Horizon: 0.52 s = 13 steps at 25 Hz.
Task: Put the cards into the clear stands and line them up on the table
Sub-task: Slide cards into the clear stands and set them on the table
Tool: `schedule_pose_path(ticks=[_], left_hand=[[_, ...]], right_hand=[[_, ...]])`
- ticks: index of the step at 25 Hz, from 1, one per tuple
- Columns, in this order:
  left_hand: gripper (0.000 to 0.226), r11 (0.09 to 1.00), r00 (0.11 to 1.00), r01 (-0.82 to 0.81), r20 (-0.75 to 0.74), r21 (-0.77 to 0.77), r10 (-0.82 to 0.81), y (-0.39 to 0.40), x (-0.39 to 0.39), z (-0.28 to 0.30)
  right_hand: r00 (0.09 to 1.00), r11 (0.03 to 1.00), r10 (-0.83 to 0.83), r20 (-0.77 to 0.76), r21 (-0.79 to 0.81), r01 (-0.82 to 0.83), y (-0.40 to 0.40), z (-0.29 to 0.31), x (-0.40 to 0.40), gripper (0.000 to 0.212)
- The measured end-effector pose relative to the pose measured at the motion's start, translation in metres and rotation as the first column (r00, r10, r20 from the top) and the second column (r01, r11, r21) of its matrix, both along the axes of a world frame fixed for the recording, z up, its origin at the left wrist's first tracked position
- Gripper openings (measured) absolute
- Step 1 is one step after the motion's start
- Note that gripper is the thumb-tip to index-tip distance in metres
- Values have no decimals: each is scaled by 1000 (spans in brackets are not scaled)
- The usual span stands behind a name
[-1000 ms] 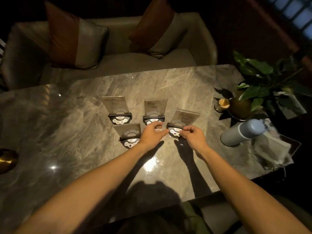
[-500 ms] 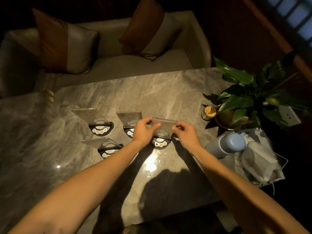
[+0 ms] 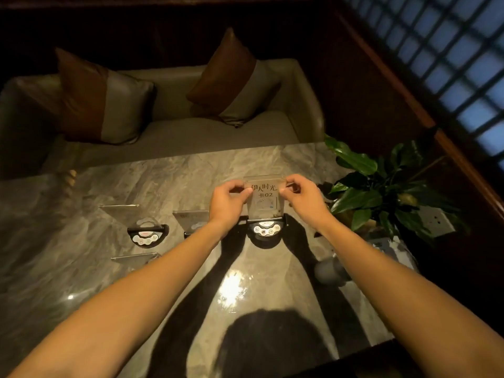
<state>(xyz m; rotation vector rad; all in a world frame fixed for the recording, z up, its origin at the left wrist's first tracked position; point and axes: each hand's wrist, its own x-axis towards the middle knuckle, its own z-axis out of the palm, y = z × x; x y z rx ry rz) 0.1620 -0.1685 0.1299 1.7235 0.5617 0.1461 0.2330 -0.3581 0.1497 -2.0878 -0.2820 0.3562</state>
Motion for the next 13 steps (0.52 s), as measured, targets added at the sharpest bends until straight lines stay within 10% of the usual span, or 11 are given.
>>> schedule_pose_path(ticks=[13], left_hand=[[14,996,980,5,197,92,-23,-45,191,97]], right_hand=[[979,994,73,188,-92,-57,-57,101,195,8]])
